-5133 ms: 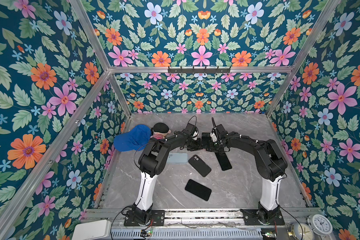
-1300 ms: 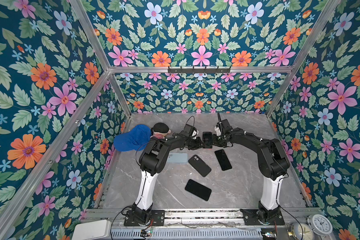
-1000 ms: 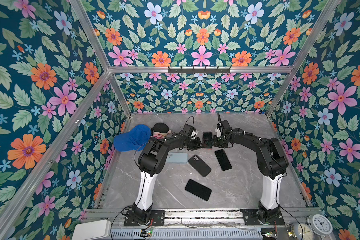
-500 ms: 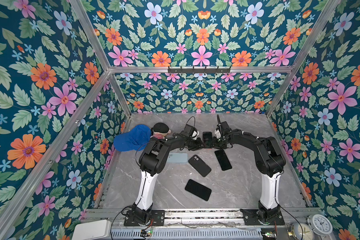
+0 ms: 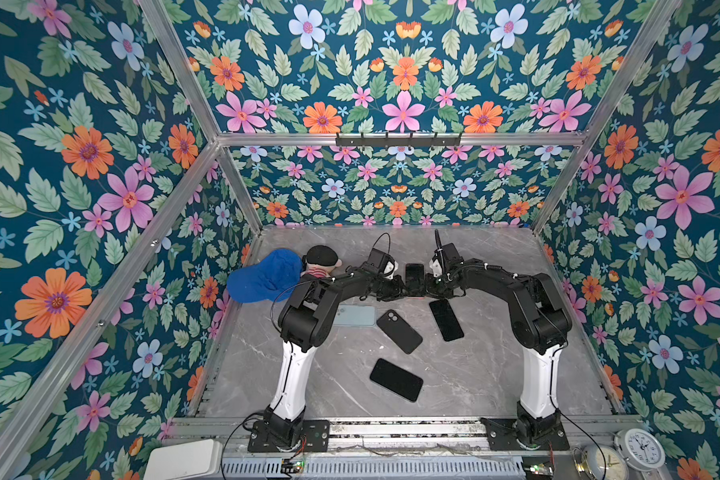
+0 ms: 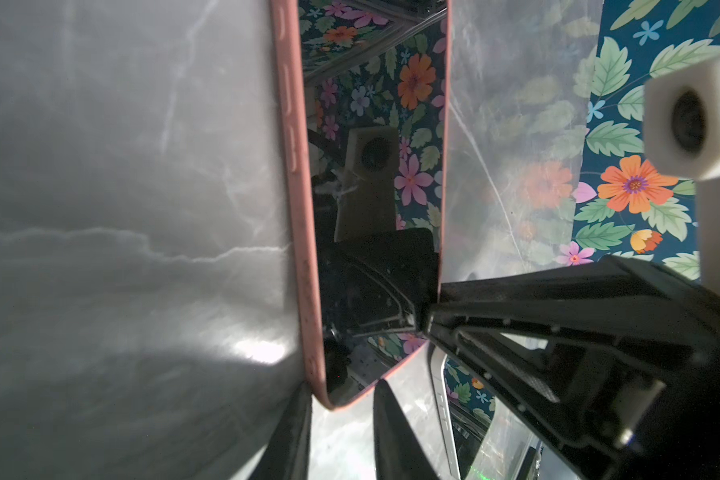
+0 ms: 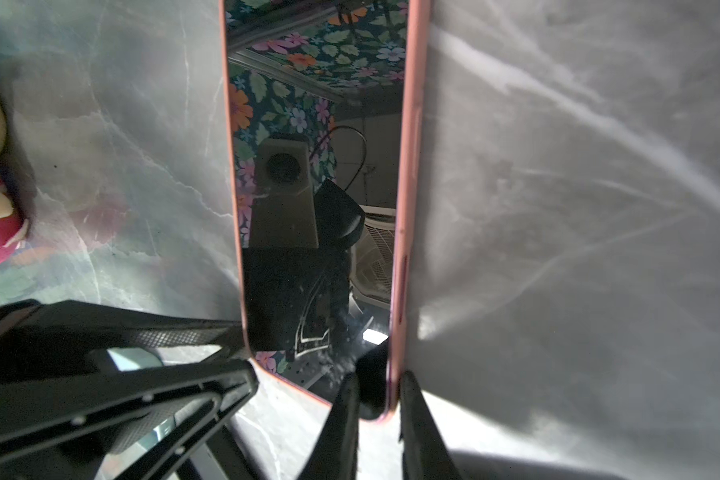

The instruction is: Put the phone into the phone case

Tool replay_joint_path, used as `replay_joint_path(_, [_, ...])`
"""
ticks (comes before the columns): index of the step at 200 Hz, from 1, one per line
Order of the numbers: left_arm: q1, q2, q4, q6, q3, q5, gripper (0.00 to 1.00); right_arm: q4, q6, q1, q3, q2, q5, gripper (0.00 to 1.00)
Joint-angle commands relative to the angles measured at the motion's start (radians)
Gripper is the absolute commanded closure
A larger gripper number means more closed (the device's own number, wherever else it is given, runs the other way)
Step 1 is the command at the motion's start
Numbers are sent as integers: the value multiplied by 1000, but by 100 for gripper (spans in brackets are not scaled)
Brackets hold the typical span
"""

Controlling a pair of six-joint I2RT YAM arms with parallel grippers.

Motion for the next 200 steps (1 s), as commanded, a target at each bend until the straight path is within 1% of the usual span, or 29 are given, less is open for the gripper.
replay_joint_path(1, [-3, 10, -25, -2, 3, -5, 71, 18, 9, 3, -4, 6, -24, 83])
replay_joint_path(22, [-4, 11, -25, -3, 5, -5, 72, 19, 10, 3, -6, 4, -23, 86])
replay_joint_path(71, [-10, -5, -44, 2, -12, -32, 74, 20, 9, 3, -13, -3, -17, 87])
replay_joint_path(110, [-10, -26, -183, 69, 35, -146, 73, 22, 5, 3, -25, -30, -3, 87])
replay_joint_path(131, [-15, -11, -223, 83, 80, -172, 72, 28, 5, 3, -29, -38, 0, 87])
replay_joint_path(145, [-23, 3, -246, 94, 114, -190, 71, 29, 4, 3, -28, -37, 0, 85])
replay_joint_path(179, [-26, 42, -260, 121, 167, -232, 68, 40, 0, -11, -14, -18, 2, 72])
replay_joint_path(200, [-21, 69, -271, 151, 236, -245, 66, 53, 0, -26, 2, -10, -4, 68])
